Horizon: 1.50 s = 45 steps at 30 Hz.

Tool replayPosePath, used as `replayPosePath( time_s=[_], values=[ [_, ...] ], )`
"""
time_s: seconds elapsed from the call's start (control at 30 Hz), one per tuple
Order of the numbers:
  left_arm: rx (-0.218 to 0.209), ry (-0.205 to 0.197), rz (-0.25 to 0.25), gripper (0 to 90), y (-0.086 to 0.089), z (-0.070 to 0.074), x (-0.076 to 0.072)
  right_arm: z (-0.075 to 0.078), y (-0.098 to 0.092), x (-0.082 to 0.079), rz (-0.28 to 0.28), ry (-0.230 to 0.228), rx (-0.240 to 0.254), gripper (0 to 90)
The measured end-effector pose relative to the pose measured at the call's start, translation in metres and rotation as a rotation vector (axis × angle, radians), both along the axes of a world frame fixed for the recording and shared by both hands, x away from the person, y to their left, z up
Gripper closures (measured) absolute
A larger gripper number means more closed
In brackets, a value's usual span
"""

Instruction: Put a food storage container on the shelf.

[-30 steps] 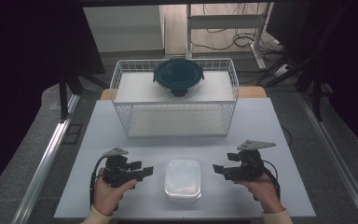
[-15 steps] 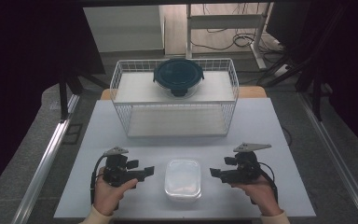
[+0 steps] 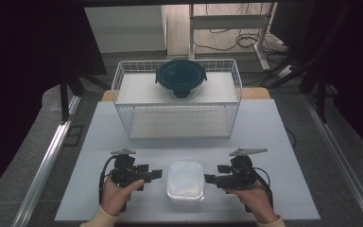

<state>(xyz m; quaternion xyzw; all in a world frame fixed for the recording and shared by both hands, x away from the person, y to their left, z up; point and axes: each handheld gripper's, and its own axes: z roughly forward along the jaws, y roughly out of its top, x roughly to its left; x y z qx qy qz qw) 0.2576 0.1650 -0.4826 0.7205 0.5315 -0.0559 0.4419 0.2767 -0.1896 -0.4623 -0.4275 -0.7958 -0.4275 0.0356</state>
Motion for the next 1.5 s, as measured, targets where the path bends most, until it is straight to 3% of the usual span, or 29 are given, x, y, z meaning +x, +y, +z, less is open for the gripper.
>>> replayPosePath(
  time_s=[0.17, 0.33, 0.53, 0.77, 0.93, 1.0, 1.17, 1.5],
  values=[
    [-0.048, 0.041, -0.020, 28.6, -0.004, -0.007, 0.003, -0.009, 0.009, 0.000, 0.018, 0.051, 0.019, 29.3],
    [-0.084, 0.073, -0.038, 30.6, -0.011, -0.013, 0.007, -0.015, 0.015, -0.002, 0.015, 0.048, 0.024, 33.9],
    [-0.117, 0.099, -0.065, 38.9, -0.015, -0.020, 0.008, -0.022, 0.020, -0.003, 0.022, 0.078, 0.022, 39.6],
    [-0.203, 0.142, -0.088, 45.7, -0.016, -0.028, 0.010, -0.027, 0.022, -0.004, 0.017, 0.104, 0.029, 45.6],
    [-0.191, 0.150, -0.104, 52.5, -0.023, -0.030, 0.009, -0.029, 0.021, -0.004, 0.008, 0.115, 0.034, 50.9],
    [-0.165, 0.146, -0.097, 56.0, -0.026, -0.031, 0.008, -0.029, 0.020, -0.004, 0.003, 0.120, 0.045, 55.2],
    [-0.174, 0.135, -0.082, 66.8, -0.022, -0.027, 0.005, -0.029, 0.016, -0.003, -0.013, 0.142, 0.071, 61.0],
    [-0.201, 0.098, -0.085, 75.0, -0.023, -0.017, -0.003, -0.023, 0.003, -0.003, -0.038, 0.155, 0.141, 72.8]
  ],
)
